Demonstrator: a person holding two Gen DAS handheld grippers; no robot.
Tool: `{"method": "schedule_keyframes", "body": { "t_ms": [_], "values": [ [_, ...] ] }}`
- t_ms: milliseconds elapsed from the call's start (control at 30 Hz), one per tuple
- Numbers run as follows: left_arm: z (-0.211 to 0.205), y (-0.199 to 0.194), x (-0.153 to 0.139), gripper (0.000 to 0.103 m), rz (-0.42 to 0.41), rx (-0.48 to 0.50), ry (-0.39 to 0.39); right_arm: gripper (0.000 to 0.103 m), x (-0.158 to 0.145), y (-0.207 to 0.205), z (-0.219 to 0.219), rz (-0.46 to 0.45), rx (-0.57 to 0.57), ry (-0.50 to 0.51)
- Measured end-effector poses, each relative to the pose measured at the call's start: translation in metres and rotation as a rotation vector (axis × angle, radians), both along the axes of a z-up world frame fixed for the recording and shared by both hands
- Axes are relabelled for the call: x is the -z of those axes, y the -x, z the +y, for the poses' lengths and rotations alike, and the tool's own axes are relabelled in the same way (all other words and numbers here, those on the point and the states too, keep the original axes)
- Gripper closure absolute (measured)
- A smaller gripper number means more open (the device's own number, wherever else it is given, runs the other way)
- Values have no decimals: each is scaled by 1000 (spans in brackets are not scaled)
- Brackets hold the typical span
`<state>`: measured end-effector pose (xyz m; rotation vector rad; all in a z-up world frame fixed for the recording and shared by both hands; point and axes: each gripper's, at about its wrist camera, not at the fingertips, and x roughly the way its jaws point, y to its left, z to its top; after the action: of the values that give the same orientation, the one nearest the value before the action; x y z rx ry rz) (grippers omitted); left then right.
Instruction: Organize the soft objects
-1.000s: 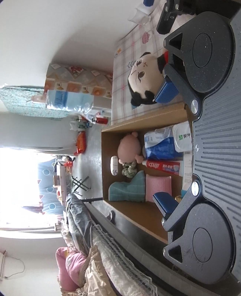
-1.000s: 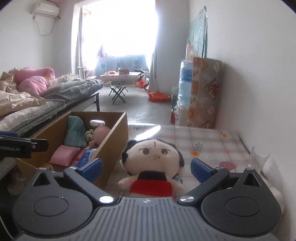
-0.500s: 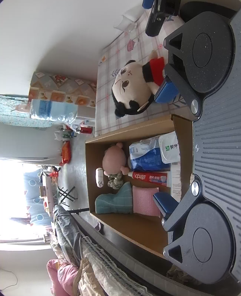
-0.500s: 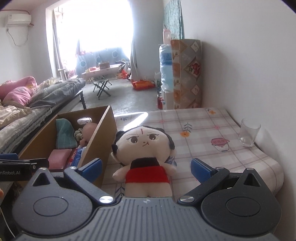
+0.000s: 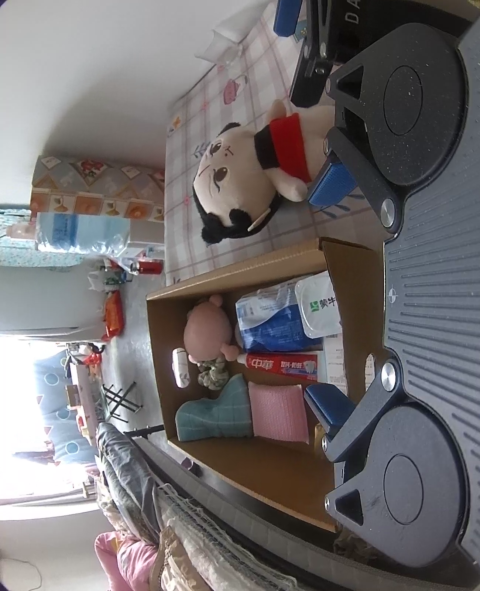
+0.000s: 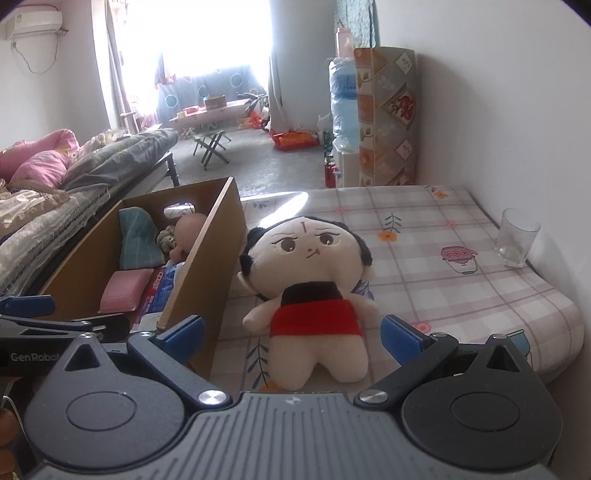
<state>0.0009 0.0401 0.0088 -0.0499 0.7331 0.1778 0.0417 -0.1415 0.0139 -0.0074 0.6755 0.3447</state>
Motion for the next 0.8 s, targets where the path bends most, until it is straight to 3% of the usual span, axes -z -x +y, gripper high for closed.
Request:
{"method": "schedule_keyframes", "body": {
  "t_ms": [800],
  "values": [
    [4, -5, 14, 0, 53, -10, -9, 0, 20, -11, 11, 75, 6, 34]
  ]
}}
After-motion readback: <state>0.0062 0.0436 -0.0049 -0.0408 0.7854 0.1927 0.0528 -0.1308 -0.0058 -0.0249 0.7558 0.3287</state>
